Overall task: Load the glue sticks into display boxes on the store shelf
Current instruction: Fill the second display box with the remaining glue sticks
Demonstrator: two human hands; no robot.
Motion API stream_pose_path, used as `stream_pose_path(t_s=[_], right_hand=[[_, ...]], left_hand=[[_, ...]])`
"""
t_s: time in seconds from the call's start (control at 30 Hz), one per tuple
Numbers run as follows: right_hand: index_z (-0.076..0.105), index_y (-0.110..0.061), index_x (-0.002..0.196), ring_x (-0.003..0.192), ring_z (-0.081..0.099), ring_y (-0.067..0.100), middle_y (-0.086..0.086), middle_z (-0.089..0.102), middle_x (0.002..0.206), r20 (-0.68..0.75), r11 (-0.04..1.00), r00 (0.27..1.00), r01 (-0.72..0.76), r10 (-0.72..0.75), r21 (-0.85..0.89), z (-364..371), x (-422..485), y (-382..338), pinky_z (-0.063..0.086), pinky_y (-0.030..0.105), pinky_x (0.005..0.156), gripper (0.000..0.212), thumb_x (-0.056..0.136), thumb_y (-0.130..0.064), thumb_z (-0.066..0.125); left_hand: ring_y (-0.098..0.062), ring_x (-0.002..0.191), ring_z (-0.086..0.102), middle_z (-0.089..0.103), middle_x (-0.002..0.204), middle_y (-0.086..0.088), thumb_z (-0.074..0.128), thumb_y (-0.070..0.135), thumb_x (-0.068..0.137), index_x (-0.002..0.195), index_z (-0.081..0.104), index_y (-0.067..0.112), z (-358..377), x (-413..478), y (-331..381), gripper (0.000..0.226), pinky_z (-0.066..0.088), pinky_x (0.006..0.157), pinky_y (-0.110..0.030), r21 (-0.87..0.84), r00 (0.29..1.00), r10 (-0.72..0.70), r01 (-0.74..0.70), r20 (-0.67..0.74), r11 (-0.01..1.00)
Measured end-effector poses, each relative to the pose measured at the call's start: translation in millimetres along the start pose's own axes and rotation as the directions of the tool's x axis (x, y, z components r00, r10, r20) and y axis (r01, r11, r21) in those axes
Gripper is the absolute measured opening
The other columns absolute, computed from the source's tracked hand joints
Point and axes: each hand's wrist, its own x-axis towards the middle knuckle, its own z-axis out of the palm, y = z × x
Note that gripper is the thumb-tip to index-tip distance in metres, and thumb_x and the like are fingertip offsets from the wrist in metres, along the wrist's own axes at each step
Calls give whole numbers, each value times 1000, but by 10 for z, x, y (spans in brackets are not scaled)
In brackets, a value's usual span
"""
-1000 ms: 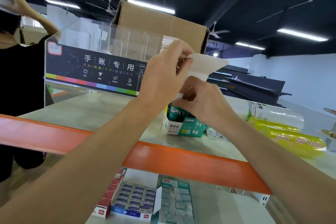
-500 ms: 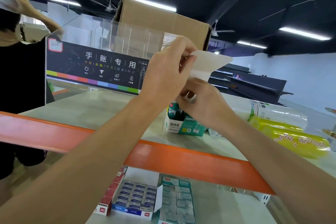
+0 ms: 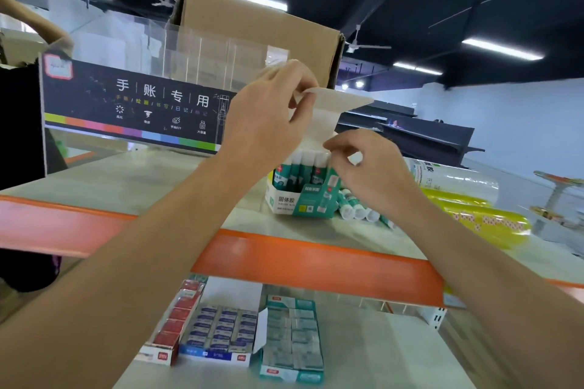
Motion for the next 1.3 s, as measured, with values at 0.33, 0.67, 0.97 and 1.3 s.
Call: stream_pose_path(t_s=[0.33, 0.67, 0.97, 1.3], right_hand=[[69, -18, 112, 94, 60, 13, -3, 69, 111, 355, 952, 911, -108, 211, -286, -106, 226, 262, 44, 21, 73, 24, 92, -23, 57], [60, -28, 125, 112, 58, 16, -6, 64, 124, 686, 939, 677, -23, 266, -342, -40, 350, 296, 41, 30, 101, 37, 89, -34, 60], [61, -32, 123, 106, 57, 5, -23, 63, 104, 740, 977, 638, -127, 212, -170, -70, 411, 383, 37, 23, 96, 39, 85, -33, 68], [65, -29, 111, 95, 59, 8, -16, 62, 103, 532, 988, 835, -83, 142, -132, -174, 409, 390, 45, 26, 82, 41, 73, -37, 78]], left_hand=[[-6, 77, 50, 53, 83, 15, 56, 19, 90, 93, 57, 18, -15, -2, 27, 4, 34, 63, -14, 34, 999, -31, 30, 14, 999], [-7, 75, 49, 52, 83, 15, 56, 19, 91, 91, 57, 18, -17, -13, 18, 2, 35, 63, -15, 25, 1000, -16, 16, 10, 1000], [-7, 76, 49, 52, 84, 14, 55, 19, 91, 92, 57, 17, -13, -10, 15, 3, 37, 64, -17, 18, 1000, -20, 20, 10, 1000], [-8, 76, 50, 52, 82, 14, 55, 19, 91, 90, 56, 18, -22, -13, 20, 1, 34, 64, -13, 16, 1000, -24, 24, -1, 1000]])
